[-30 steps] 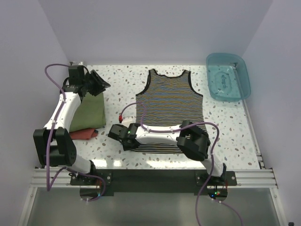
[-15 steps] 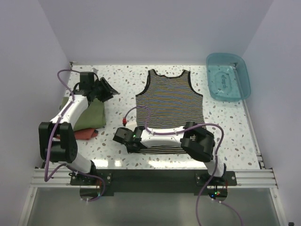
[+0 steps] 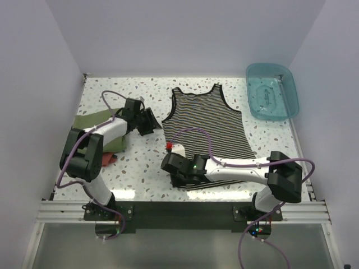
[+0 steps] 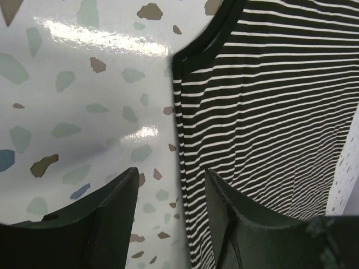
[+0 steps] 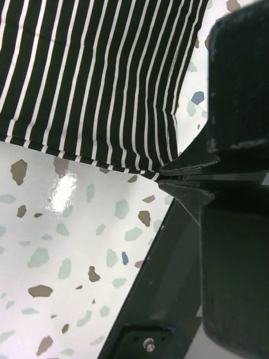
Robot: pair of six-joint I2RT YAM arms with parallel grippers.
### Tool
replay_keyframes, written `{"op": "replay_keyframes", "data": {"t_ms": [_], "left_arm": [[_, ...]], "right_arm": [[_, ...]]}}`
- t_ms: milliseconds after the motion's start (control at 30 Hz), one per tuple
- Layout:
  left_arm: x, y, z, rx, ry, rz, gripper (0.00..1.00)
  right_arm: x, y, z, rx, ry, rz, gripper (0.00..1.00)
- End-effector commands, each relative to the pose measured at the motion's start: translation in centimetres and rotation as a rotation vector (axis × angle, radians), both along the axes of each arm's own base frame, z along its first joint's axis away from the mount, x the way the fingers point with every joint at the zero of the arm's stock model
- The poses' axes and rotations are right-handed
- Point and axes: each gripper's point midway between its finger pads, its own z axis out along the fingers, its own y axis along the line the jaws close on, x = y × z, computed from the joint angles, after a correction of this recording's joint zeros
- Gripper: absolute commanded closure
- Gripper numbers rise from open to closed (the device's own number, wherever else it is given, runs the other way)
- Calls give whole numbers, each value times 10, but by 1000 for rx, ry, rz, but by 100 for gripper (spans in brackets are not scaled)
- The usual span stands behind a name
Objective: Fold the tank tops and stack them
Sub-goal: Flatten the tank top out, then fold the tank top
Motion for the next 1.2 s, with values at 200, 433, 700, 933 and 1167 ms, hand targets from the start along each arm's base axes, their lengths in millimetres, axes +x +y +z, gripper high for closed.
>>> {"op": "replay_keyframes", "data": {"t_ms": [200,433,700,933,1167], "left_arm": [[37,-24,-32,-26,-58,-14,45],[39,-20,-58,25,-9,22,54],[31,-21,-82,106,56,27,64],[33,-9,-80,189,61,77,87],[45,22,-45,303,12,189,100]], "right_arm": [[-5,1,18,70,6,-5,100],[-4,-8,35,102,-16,-28,100],[-4,-15,42,113,-24,-41,100],[-5,-19,44,121,-24,-47,100],[-12,-1,41,156,12,2,100]]}}
